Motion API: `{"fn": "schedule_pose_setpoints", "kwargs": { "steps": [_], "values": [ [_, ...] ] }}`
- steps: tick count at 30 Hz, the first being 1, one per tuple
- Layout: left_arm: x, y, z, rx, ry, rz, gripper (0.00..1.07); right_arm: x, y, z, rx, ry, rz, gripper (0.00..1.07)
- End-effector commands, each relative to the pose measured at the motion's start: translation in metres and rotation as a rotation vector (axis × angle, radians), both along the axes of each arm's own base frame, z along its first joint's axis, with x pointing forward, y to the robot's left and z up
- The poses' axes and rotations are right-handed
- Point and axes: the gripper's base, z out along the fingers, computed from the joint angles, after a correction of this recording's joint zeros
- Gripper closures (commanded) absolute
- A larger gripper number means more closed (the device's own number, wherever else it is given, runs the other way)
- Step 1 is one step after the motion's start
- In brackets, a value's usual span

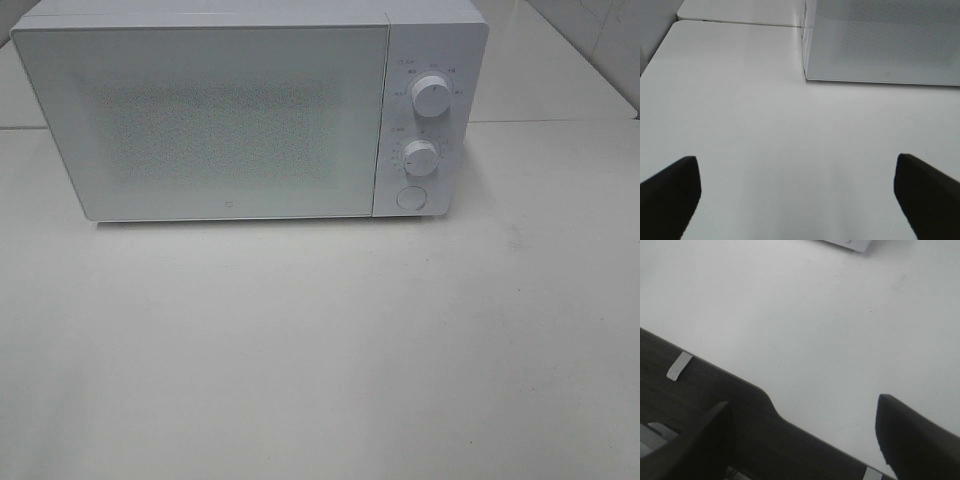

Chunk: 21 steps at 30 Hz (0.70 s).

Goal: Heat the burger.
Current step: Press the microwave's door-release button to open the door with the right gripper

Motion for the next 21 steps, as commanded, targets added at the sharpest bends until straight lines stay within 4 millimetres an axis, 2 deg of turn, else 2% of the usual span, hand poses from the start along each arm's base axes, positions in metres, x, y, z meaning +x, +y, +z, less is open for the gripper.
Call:
{"fn": "schedule_pose_setpoints", "kwargs": {
  "steps": [1,12,21],
  "values": [
    [-0.002,0.0,0.0,-0.003,-0.015,0.005,0.09,-0.014,-0.01,-0.008,0.006,-0.054,-0.1,0.3],
    [-0.002,0.0,0.0,-0.003,-0.015,0.005,0.09,-0.031,-0.011,-0.03,0.039,-0.265,-0.297,0.31],
    [-0.002,0.0,0.0,-0.003,-0.017,0.005,0.09,-0.021,-0.006,-0.038,0.054,-0.297,-0.379,0.31]
  ]
}}
